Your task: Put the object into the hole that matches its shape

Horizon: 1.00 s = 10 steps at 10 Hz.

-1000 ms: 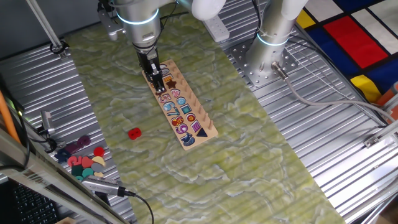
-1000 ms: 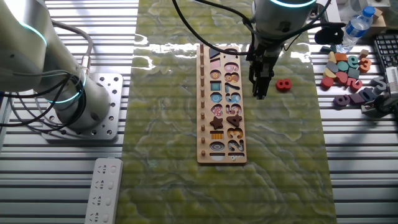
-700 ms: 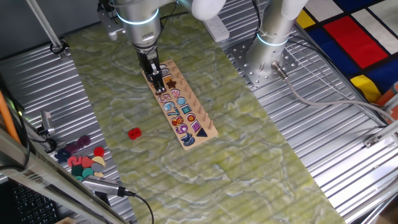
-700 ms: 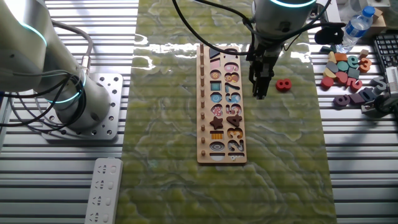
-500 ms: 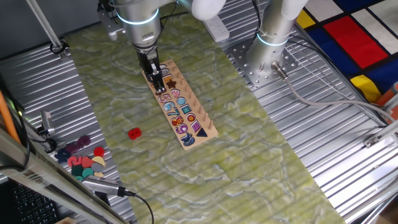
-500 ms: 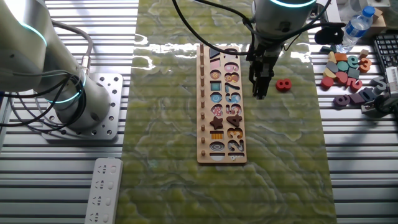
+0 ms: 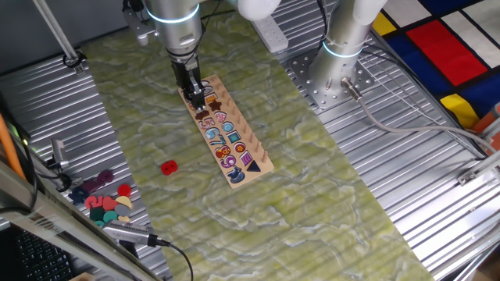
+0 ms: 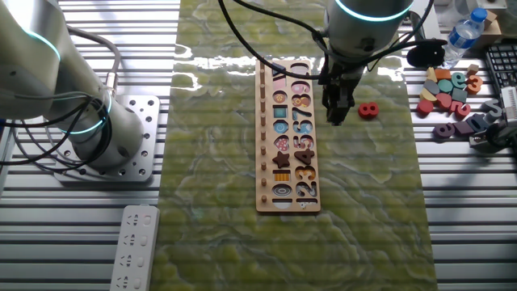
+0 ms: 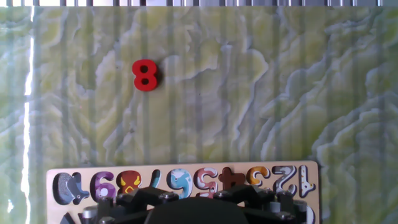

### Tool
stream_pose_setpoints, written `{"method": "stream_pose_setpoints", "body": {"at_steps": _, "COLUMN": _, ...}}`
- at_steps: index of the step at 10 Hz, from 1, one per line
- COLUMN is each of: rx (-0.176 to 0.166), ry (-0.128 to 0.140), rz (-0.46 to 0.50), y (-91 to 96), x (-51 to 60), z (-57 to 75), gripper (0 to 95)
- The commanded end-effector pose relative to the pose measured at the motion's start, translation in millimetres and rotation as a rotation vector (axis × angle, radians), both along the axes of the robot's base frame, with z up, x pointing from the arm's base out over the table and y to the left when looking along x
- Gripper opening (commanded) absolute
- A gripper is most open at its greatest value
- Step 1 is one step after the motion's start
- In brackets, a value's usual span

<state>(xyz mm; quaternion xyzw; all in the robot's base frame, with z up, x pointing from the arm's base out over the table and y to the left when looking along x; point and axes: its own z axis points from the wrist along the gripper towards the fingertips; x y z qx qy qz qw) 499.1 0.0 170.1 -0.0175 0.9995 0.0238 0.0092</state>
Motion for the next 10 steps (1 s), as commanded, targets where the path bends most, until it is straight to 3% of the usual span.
{"method": "stream_pose_setpoints", "body": {"at_steps": 1, "rx": 0.0, "ry": 0.003, "rz": 0.004, "y": 0.0, "x": 0.9, "z": -0.3, "gripper": 0.0}}
{"method": "stream_pose_setpoints", "body": {"at_steps": 6, "rx": -0.008, "ry": 0.007, "rz": 0.039, "y": 1.4, "x": 1.6, "z": -1.4, "gripper": 0.0}}
{"method": "stream_pose_setpoints", "body": {"at_steps": 8, "rx": -0.014, "ry": 0.012, "rz": 0.034, "y": 14.6, "x": 16.6, "z": -14.1, "gripper": 0.0}}
{"method": "stream_pose_setpoints", "body": {"at_steps": 10, "rx": -0.011, "ry": 0.016, "rz": 0.038, "y": 28.7, "x": 42.0, "z": -36.6, "gripper": 0.0}}
